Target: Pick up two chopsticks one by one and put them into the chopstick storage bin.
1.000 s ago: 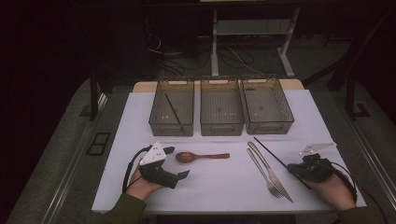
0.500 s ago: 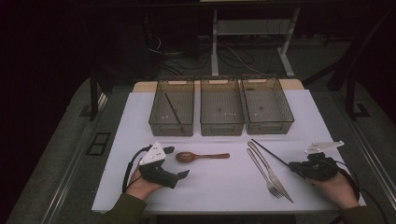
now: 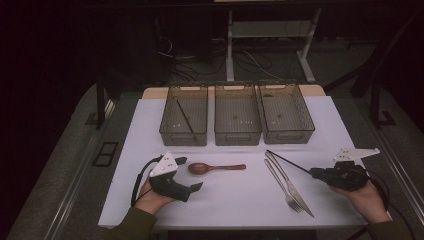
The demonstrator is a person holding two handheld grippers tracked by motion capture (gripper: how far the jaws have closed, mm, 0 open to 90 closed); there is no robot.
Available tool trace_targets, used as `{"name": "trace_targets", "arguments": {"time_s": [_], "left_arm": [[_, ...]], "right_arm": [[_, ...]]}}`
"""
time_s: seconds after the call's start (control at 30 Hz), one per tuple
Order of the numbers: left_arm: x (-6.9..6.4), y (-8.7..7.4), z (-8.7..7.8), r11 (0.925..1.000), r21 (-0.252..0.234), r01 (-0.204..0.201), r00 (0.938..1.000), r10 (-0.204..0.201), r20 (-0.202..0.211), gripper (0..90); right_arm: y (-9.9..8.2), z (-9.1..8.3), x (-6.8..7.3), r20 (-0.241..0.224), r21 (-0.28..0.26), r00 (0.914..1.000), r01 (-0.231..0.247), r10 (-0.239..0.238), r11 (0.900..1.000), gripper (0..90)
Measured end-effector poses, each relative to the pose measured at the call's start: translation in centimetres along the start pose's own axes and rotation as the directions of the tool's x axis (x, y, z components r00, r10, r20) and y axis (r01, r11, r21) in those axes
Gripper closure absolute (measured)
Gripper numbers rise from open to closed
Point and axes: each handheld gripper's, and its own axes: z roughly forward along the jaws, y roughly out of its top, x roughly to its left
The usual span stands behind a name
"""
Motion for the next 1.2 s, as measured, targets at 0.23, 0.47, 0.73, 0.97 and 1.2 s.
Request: {"name": "trace_targets", "arguments": {"time_s": [0.23, 0.47, 0.73, 0.97, 1.2], "left_arm": [[0.0, 0.0, 0.1, 1.0, 0.001, 0.005, 1.0, -0.005, -0.002, 1.0], [0.1, 0.0, 0.1, 1.0, 0.003, 0.002, 1.0, -0.002, -0.003, 1.0], [0.0, -0.1, 0.2, 1.0, -0.001, 0.006, 1.0, -0.006, -0.005, 1.0], [0.0, -0.1, 0.2, 1.0, 0.001, 0.007, 1.0, -0.007, -0.004, 1.0], [0.0, -0.1, 0.2, 1.0, 0.0, 0.009, 1.0, -0.009, -0.003, 1.0]], "right_arm": [[0.8, -0.6, -0.3, -0.01, -0.051, 0.9998, 0.018, -0.018, 0.9985, 85.0], [2.1, -1.1, -0.4, -0.027, -0.098, 0.999, 0.033, -0.036, 0.9947, 85.0], [3.9, -1.2, -0.3, -0.048, -0.143, 0.9974, 0.047, -0.055, 0.9886, 85.1], [5.8, -1.8, 0.1, -0.063, -0.179, 0.9945, 0.071, -0.083, 0.9814, 85.0], [7.2, -1.8, 0.6, -0.083, -0.202, 0.9908, 0.088, -0.107, 0.9753, 85.0]]}}
